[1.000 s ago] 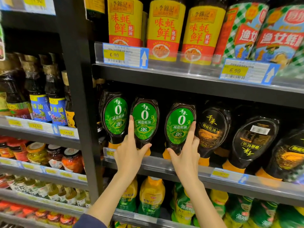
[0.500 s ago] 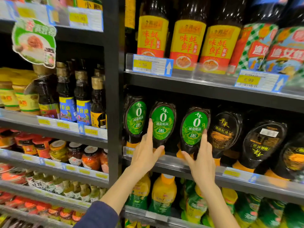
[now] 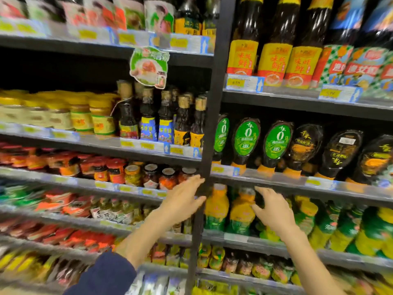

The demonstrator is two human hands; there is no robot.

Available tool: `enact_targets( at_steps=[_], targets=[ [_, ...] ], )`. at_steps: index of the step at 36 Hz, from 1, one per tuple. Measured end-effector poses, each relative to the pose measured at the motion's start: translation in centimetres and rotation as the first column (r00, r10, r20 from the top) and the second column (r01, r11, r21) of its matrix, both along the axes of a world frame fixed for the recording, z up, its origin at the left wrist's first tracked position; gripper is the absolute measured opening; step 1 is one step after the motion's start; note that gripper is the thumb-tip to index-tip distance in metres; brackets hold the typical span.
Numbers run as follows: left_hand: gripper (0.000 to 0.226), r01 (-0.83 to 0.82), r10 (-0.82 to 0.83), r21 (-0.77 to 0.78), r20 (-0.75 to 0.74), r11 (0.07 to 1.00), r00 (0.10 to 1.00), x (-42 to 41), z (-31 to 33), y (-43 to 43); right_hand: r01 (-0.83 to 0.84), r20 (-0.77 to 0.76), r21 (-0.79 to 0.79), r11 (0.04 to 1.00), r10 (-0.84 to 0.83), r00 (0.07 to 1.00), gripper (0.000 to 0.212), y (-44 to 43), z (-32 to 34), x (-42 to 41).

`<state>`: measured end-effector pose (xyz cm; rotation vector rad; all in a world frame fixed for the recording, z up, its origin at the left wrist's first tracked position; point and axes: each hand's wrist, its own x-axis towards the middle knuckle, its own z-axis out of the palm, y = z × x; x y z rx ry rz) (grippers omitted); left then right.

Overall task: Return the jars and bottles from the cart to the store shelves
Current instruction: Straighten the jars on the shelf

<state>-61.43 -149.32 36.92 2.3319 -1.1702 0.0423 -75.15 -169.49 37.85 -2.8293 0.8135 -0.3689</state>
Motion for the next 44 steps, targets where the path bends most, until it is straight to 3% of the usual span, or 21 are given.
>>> enact_targets(
  at_steps=[6, 15, 25, 35, 41, 44],
  targets=[
    [0.060, -0.100, 0.096, 0.142, 0.032, 0.985, 0.995, 0.1, 0.0, 10.7, -0.091, -0.148, 0.028, 0.995, 0.095, 0.984, 0.057, 7.3, 0.2, 1.8],
    [0.062, -0.334, 0.333, 0.173, 0.037, 0.927, 0.942, 3.3, 0.5, 23.9, -0.371, -0.085, 0.057, 0.927, 0.375, 0.923, 0.062, 17.8, 0.6, 8.4],
    [0.061, -0.474, 0.475, 0.189, 0.044, 0.860, 0.879, 10.8, 0.6, 31.4, -0.559, -0.002, 0.008, 0.829, 0.559, 0.829, 0.062, 25.7, 1.5, 19.2],
    [0.065, -0.451, 0.440, 0.137, 0.103, 0.882, 0.892, 19.8, 2.5, 33.1, -0.610, 0.128, -0.047, 0.791, 0.610, 0.782, 0.059, 28.8, 3.4, 28.8],
    [0.066, -0.443, 0.431, 0.058, 0.143, 0.895, 0.891, 23.4, 3.4, 33.2, -0.590, 0.290, -0.059, 0.805, 0.580, 0.762, 0.053, 30.0, 4.5, 32.4],
    [0.067, -0.420, 0.409, 0.028, 0.174, 0.907, 0.896, 25.6, 4.0, 33.2, -0.532, 0.310, -0.052, 0.845, 0.520, 0.796, 0.056, 30.5, 4.9, 34.2]
  ],
)
